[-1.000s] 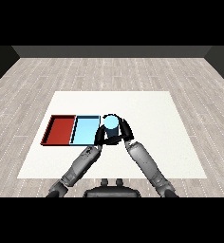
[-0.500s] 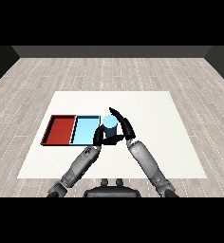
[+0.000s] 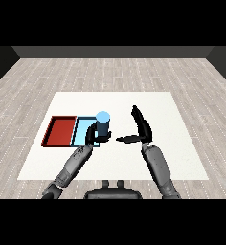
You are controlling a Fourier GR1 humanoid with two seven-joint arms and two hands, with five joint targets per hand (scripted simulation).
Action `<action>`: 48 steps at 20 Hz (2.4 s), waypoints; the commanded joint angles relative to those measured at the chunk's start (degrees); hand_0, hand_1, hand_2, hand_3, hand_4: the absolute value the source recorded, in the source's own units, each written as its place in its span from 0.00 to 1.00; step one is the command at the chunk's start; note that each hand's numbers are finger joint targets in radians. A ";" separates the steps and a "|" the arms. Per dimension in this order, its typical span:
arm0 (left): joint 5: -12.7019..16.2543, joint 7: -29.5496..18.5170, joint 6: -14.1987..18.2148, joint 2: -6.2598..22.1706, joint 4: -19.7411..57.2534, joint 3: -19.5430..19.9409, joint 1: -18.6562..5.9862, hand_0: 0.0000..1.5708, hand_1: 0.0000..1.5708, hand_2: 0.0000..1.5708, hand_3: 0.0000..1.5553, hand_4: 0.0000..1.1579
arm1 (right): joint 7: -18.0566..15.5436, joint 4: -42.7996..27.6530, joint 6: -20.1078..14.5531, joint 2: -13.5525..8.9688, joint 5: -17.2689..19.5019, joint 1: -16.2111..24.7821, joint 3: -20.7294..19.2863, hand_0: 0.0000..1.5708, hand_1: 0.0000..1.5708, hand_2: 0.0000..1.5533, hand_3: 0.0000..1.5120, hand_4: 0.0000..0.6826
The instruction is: Pick the blue can and put it in the blue box
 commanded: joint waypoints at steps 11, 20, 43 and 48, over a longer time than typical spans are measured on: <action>-4.09 14.18 -3.56 11.81 15.85 9.78 -10.32 1.00 1.00 1.00 0.95 0.93 | -5.58 3.20 2.79 1.38 -5.43 5.23 -5.32 0.00 0.00 0.00 0.00 0.00; -18.85 28.26 2.62 13.29 38.48 1.47 -18.30 0.57 0.57 0.49 0.35 0.79 | -9.10 9.40 2.94 1.09 -6.91 4.83 -9.04 0.00 0.00 0.00 0.00 0.00; -16.52 27.86 1.90 5.05 58.17 7.81 -23.20 0.00 0.00 0.00 0.00 0.00 | -12.47 14.54 5.49 -1.28 -8.76 5.12 -13.49 0.00 0.00 0.00 0.00 0.00; -12.74 11.79 17.55 5.37 46.11 12.91 -22.98 0.00 0.00 0.00 0.00 0.00 | -11.88 14.93 4.25 -1.02 -6.66 3.91 -12.05 0.00 0.00 0.00 0.00 0.00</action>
